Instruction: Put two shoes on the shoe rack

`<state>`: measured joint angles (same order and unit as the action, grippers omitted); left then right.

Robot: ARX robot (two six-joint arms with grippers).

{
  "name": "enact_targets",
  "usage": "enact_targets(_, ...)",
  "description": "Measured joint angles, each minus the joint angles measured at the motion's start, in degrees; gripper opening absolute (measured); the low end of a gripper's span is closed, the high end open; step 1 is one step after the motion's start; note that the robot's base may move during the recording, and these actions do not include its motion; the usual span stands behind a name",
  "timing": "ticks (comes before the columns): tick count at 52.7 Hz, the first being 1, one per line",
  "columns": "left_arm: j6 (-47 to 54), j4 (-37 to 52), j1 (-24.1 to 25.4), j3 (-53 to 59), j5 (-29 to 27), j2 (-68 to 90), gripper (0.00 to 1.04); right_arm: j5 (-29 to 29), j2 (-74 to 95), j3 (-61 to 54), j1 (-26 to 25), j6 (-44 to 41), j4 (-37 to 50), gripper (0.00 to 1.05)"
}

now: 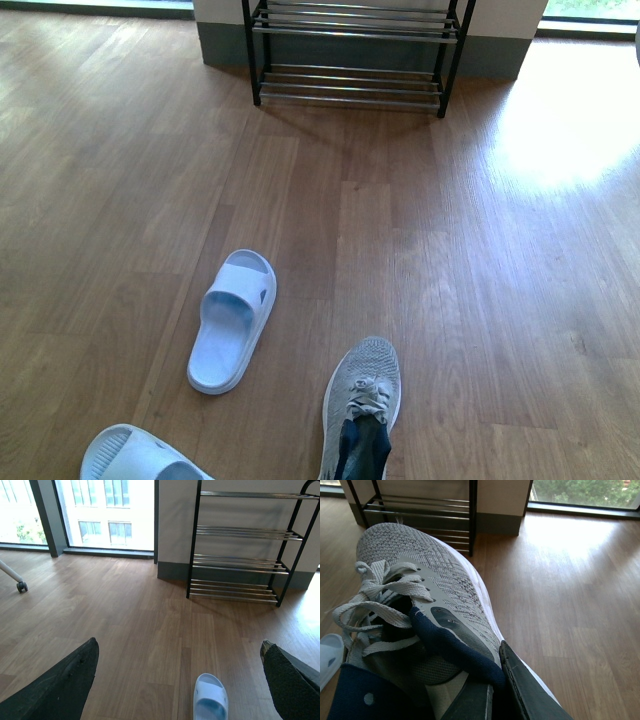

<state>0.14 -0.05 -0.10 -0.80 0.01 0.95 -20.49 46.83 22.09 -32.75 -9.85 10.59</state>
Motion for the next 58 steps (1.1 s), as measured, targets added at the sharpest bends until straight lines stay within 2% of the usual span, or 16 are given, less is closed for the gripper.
enact_targets(29, 0.0, 0.0, 0.0, 0.0, -0.2, 0.0, 0.95, -0.6, -0.1, -0.1, 0.1, 0.1, -0.1, 0.01)
enact_targets(39, 0.0, 0.0, 0.0, 0.0, 0.0, 0.0, 0.95, 1.2, 0.0, -0.1, -0.2, 0.0, -0.1, 0.01)
enact_targets(52, 0.0, -0.1, 0.0, 0.0, -0.3, 0.1, 0.95, -0.1, 0.0, -0.1, -0.1, 0.1, -0.1, 0.01)
enact_targets(53, -1.3, -1.8, -0.6, -0.5, -2.1, 0.9, 0.95, -0.2, 0.0, -0.1, 0.0, 0.1, -0.1, 0.01)
enact_targets(56, -10.5, -14.3, -4.9, -5.3, -11.3, 7.7, 0.95, -0.3, 0.0, -0.1, 0.0, 0.1, -0.1, 0.01)
enact_targets(58, -16.4, -20.2, -7.7, -7.3, -10.7, 13.4, 0.95, -0.3, 0.0, -0.1, 0.0, 0.1, -0.1, 0.01)
